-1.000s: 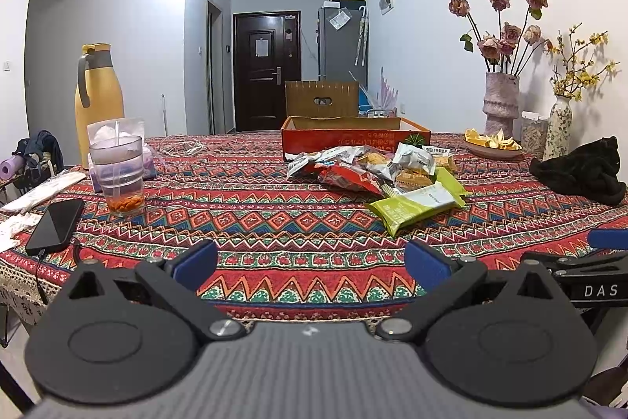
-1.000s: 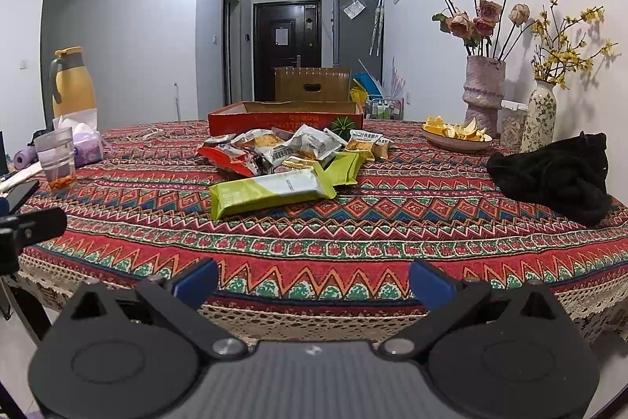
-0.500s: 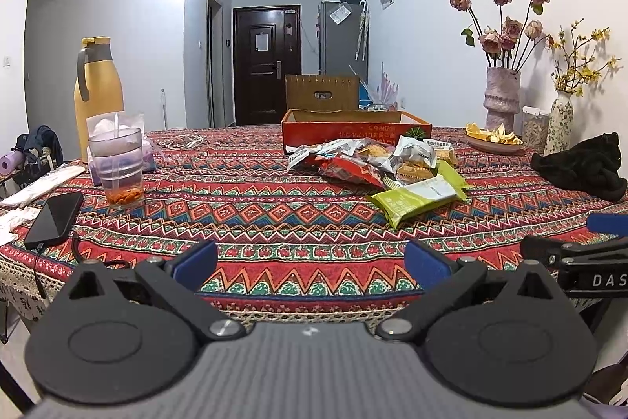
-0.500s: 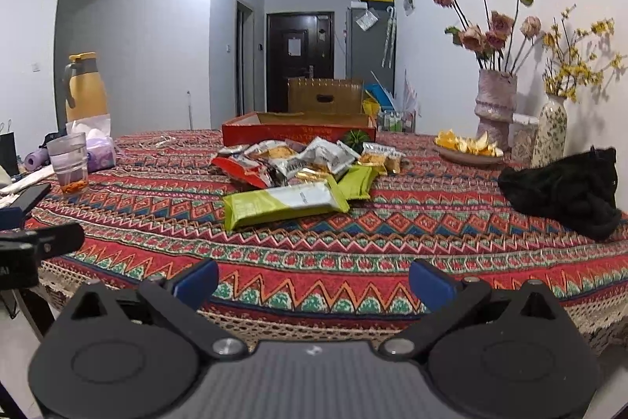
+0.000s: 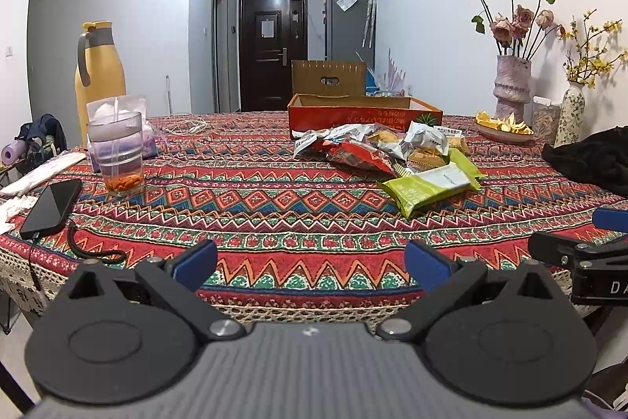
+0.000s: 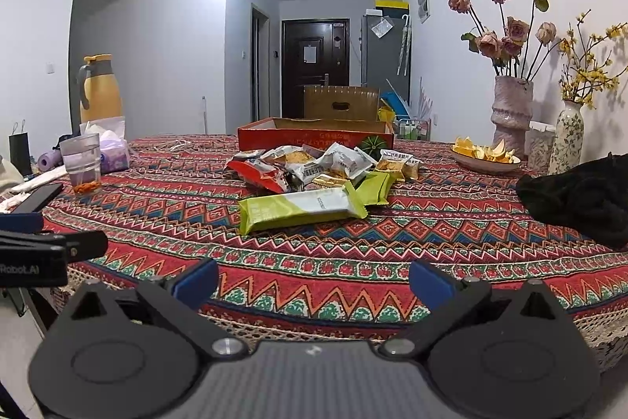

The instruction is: Organize snacks

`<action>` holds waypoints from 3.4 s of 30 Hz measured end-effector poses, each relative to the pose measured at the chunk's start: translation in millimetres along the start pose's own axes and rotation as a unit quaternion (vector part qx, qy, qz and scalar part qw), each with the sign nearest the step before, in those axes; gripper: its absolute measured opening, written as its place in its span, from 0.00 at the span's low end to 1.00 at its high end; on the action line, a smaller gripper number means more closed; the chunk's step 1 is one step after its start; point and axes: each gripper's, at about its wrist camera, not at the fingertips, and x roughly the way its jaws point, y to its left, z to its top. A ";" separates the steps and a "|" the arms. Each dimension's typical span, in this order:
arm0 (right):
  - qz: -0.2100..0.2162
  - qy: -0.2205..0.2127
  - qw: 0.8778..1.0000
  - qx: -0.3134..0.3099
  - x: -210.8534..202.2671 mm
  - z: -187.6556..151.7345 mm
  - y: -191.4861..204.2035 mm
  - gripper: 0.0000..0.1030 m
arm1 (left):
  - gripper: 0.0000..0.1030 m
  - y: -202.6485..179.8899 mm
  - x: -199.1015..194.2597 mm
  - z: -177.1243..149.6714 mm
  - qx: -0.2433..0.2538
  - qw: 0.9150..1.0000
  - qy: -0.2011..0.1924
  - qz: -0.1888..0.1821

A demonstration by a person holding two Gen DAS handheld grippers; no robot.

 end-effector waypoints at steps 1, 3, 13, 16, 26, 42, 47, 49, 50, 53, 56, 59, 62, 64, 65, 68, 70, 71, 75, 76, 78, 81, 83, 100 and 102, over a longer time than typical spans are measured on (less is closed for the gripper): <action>0.002 0.001 1.000 0.003 1.8 -0.4 -1.1 1.00 | 1.00 0.3 2.2 0.1 0.000 1.000 0.003 -0.001; 0.005 0.003 1.000 0.008 5.8 -1.2 -3.2 1.00 | 1.00 0.9 6.7 0.1 0.000 1.000 0.010 -0.002; 0.002 0.016 1.000 0.017 25.9 2.3 -9.3 1.00 | 1.00 0.3 30.5 8.9 -0.003 1.000 0.024 -0.008; 0.003 0.016 1.000 0.020 30.0 3.8 -11.0 1.00 | 1.00 -0.6 37.7 14.1 -0.002 1.000 0.027 -0.010; 0.000 0.023 0.999 0.029 51.0 14.2 -21.3 1.00 | 1.00 -5.1 66.0 30.7 0.007 0.999 0.036 -0.016; 0.002 0.037 0.998 0.054 113.3 49.6 -50.8 1.00 | 1.00 -20.5 131.0 70.0 0.021 0.998 0.039 -0.035; 0.002 0.045 0.998 0.052 134.1 56.5 -55.4 1.00 | 1.00 -22.8 150.5 79.1 0.022 0.998 0.042 -0.039; -0.001 0.049 0.998 0.047 143.2 59.5 -56.6 1.00 | 1.00 -24.4 158.9 82.3 0.024 0.998 0.044 -0.041; -0.003 0.050 0.998 0.046 147.2 61.0 -57.7 1.00 | 1.00 -25.0 162.8 83.6 0.025 0.998 0.045 -0.042; 0.000 0.058 0.997 0.052 159.7 66.7 -62.3 1.00 | 1.00 -28.6 175.3 88.2 0.031 0.997 0.048 -0.045; 0.001 0.059 0.997 0.052 172.5 73.9 -67.4 1.00 | 1.00 -33.8 186.9 94.6 0.041 0.997 0.047 -0.051; -0.002 0.056 0.998 0.027 186.0 82.3 -68.6 1.00 | 1.00 -40.5 198.1 102.1 0.057 0.996 0.044 -0.057; 0.010 0.054 0.998 0.012 200.8 93.4 -71.6 1.00 | 1.00 -47.4 210.8 108.9 0.074 0.994 0.042 -0.065; 0.020 0.058 0.998 0.004 212.2 101.7 -73.4 1.00 | 1.00 -51.8 221.5 113.4 0.082 0.993 0.047 -0.073; 0.024 0.062 0.998 -0.003 218.5 105.8 -73.4 1.00 | 1.00 -53.0 225.7 115.4 0.086 0.992 0.048 -0.078; 0.034 0.059 0.997 -0.030 235.4 114.6 -72.0 0.99 | 1.00 -58.8 239.1 122.8 0.105 0.990 0.047 -0.086; 0.037 0.059 0.996 -0.055 249.1 119.0 -71.0 0.98 | 1.00 -62.7 248.1 128.5 0.117 0.987 0.048 -0.100; 0.040 0.058 0.995 -0.066 255.2 120.6 -71.1 0.96 | 1.00 -64.9 252.5 130.7 0.124 0.985 0.051 -0.107; 0.067 0.066 0.990 -0.106 283.8 126.5 -72.6 0.77 | 1.00 -75.8 270.4 136.2 0.153 0.976 0.064 -0.137; 0.080 0.075 0.988 -0.111 290.6 127.2 -73.6 0.74 | 1.00 -79.6 275.5 136.8 0.165 0.973 0.068 -0.144; 0.107 0.097 0.983 -0.110 303.6 127.1 -77.7 0.66 | 1.00 -87.0 285.4 136.5 0.186 0.968 0.078 -0.147; 0.124 0.105 0.983 -0.086 313.6 124.8 -86.7 0.44 | 1.00 -95.8 301.5 134.7 0.212 0.963 0.094 -0.140; 0.120 0.102 0.985 -0.069 315.8 123.2 -95.0 0.42 | 1.00 -101.0 312.2 134.2 0.221 0.960 0.100 -0.138; 0.066 0.063 0.996 -0.013 270.5 129.7 -127.0 0.42 | 0.43 -98.3 298.8 138.6 0.169 0.970 0.121 -0.124; 0.060 0.056 0.996 -0.015 258.5 131.2 -125.1 0.42 | 0.42 -92.5 285.4 142.1 0.158 0.973 0.113 -0.122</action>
